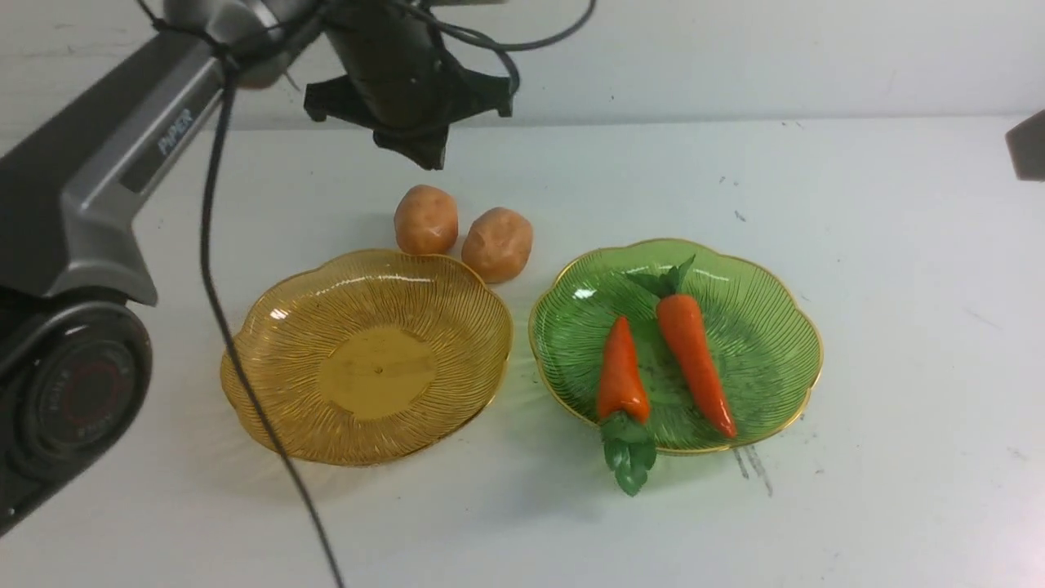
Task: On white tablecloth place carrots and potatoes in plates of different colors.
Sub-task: 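Put the potatoes from the left side into the left plate with the left gripper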
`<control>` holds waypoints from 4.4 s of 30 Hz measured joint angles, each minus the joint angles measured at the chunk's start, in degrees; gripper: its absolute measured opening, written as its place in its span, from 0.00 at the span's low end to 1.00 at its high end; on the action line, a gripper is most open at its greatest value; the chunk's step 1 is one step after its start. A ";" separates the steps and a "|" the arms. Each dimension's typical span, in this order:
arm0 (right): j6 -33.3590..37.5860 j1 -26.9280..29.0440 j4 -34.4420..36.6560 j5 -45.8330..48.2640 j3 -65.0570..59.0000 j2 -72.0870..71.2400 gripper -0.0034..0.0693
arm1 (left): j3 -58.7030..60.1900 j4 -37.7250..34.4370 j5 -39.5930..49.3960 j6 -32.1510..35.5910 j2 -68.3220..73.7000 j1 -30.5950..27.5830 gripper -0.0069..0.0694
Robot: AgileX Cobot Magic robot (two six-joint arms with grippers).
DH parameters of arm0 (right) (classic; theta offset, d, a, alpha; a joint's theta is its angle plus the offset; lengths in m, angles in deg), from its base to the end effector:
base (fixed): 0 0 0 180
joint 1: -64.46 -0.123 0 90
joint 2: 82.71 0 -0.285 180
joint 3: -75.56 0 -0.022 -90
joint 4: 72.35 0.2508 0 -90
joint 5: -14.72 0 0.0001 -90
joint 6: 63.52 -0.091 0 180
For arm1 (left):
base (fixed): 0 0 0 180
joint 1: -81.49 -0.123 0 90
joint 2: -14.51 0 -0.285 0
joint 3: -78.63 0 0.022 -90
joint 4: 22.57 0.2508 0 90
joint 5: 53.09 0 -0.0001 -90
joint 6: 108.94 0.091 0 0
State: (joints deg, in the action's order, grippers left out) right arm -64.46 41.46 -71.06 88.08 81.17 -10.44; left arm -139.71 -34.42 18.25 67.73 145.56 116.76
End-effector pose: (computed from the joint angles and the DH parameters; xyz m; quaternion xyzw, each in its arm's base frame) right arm 0.1770 0.0773 0.4443 -0.1804 0.9222 0.0819 0.3321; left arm 0.3684 -0.2822 0.2624 0.2526 0.9523 -0.1413 0.0967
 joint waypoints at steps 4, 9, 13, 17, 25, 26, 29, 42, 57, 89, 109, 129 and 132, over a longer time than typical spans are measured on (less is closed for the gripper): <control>0.00 0.00 0.00 0.00 0.00 0.00 0.03 | 2.39 3.06 0.00 0.00 0.95 4.29 0.09; 0.00 0.00 0.00 0.00 0.00 0.00 0.03 | 2.47 6.86 -0.20 0.06 4.73 5.74 0.09; 0.00 0.00 0.00 0.00 0.00 0.00 0.03 | 2.51 7.82 -0.45 0.06 6.54 5.52 0.09; 0.00 0.00 0.00 0.00 0.00 0.00 0.03 | 2.45 8.28 -0.73 0.40 7.47 5.09 0.09; 0.00 0.00 0.24 0.00 0.00 0.00 0.03 | -0.63 9.44 -1.25 -0.57 7.53 3.67 0.09; 0.00 0.00 0.24 0.00 0.00 0.00 0.03 | -2.12 9.63 -1.14 -0.65 7.53 3.26 0.09; 0.00 0.00 0.37 0.00 0.00 0.00 0.03 | -5.90 10.02 -1.07 -0.70 7.53 2.40 0.09; 0.00 0.00 1.15 0.00 0.00 0.00 0.03 | -18.63 16.13 -0.84 -3.69 7.24 -6.15 0.09; 0.00 0.00 1.36 0.00 0.00 0.00 0.03 | -18.71 14.60 -12.76 1.24 12.56 -12.91 0.38; 0.00 0.00 1.57 -0.12 -3.99 0.00 0.03 | -19.32 15.36 -24.92 5.37 22.73 -12.52 0.72; 0.00 0.00 5.69 -0.12 -3.99 0.00 0.03 | -31.44 13.57 -0.67 5.79 10.69 -12.52 0.58; 1.97 0.00 8.40 -0.12 -3.99 0.00 0.03 | 10.77 12.67 0.17 0.68 -8.26 -17.55 0.58; 2.16 0.00 8.40 -0.12 -3.99 0.00 0.03 | 12.67 12.25 -0.09 0.30 -6.05 -21.38 0.58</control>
State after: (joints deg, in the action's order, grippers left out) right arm -62.30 41.46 -62.66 87.96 77.19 -10.44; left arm -127.05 -22.18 18.16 68.03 139.51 95.37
